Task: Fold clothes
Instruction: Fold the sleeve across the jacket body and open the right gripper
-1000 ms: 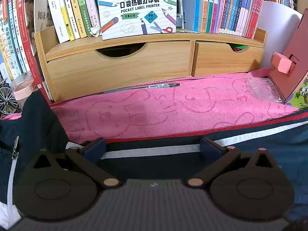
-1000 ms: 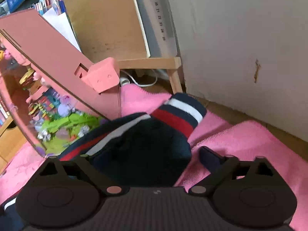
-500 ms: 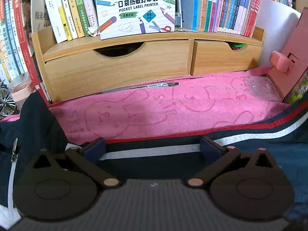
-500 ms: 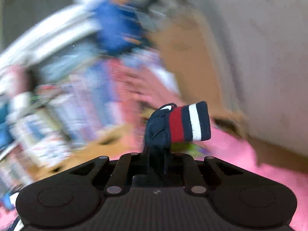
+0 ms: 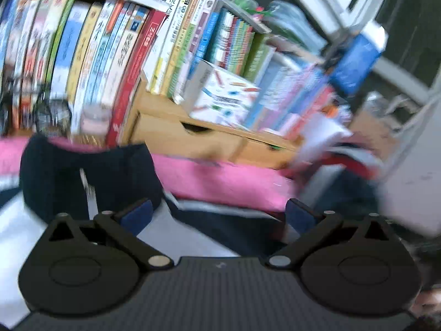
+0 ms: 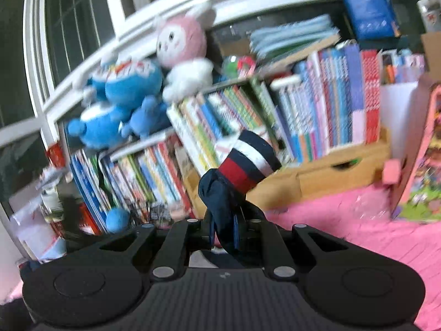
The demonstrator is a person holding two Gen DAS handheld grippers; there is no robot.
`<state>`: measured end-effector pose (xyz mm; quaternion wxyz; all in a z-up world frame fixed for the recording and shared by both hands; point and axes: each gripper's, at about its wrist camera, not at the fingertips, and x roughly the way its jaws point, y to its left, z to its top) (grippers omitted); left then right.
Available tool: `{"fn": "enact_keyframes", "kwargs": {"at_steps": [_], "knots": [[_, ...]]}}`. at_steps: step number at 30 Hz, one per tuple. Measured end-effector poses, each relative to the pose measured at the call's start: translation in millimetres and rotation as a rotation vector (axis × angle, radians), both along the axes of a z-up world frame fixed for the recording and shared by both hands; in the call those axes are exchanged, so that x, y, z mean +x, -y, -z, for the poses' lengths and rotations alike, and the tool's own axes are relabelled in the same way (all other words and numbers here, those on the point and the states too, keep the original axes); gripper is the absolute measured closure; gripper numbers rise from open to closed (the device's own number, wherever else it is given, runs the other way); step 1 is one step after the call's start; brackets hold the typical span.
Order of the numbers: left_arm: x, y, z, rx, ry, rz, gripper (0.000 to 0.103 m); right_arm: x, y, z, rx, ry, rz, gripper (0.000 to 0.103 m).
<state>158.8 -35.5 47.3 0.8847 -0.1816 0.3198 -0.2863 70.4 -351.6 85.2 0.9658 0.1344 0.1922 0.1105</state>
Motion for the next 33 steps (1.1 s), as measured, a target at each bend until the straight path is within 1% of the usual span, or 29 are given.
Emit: {"fn": "enact_keyframes", "kwargs": {"at_steps": [1, 3, 5, 7, 9, 11, 12, 15, 18, 20, 23, 31, 33], "knots": [[-9.1, -4.9, 2.6, -0.019, -0.023, 0.02, 0.0, -2.0, -15.3, 7.6, -0.03, -0.001, 0.001, 0.089], [-21.4, -6.1, 11.8, -0.029, -0.082, 0.036, 0.0, -5.3, -45.8, 24.2, -0.108, 0.0, -0.012, 0.089], [-24.4, -5.5, 21.7, -0.037, -0.135, 0.041, 0.0, -10.9, -77.6, 39.5, -0.19, -0.004, -0.032, 0.088], [-22.7, -4.8, 34.5, -0.026, -0.183, 0.03, 0.0, -15.7, -101.0, 50.5, -0.241, -0.011, -0.052, 0.088], [-19.4, -1.2, 47.3, -0.003, -0.24, -0.013, 0.0, -21.6, -116.1, 60.2, -0.28, -0.02, -0.067, 0.088], [-17.6, -1.2, 55.7, -0.042, -0.275, -0.037, 0.0, -26.1, -129.8, 68.4, -0.339, -0.022, -0.055, 0.088], [-18.0, -3.8, 58.2, -0.086, -0.278, -0.041, 0.0, -28.5, -134.7, 71.2, -0.368, -0.016, -0.047, 0.088], [-20.1, -10.2, 61.8, -0.181, -0.275, -0.024, 0.0, -34.4, -137.6, 72.4, -0.405, 0.002, -0.035, 0.088], [-20.8, -16.9, 61.3, -0.218, -0.279, -0.008, 0.0, -38.6, -139.8, 72.8, -0.448, 0.02, -0.026, 0.087], [-21.0, -21.9, 60.1, -0.257, -0.28, -0.001, 0.0, -40.9, -144.7, 74.9, -0.487, 0.032, -0.026, 0.086], [-20.5, -22.6, 62.7, -0.278, -0.287, -0.008, 0.0, -43.5, -155.3, 80.5, -0.563, 0.051, -0.037, 0.085], [-19.0, -24.4, 69.8, -0.33, -0.307, -0.027, 0.0, -54.9, -198.1, 105.2, -0.816, 0.122, -0.108, 0.083], [-18.7, -24.9, 71.5, -0.344, -0.312, -0.031, 0.0, -59.5, -209.1, 111.6, -0.881, 0.141, -0.132, 0.079]]}}
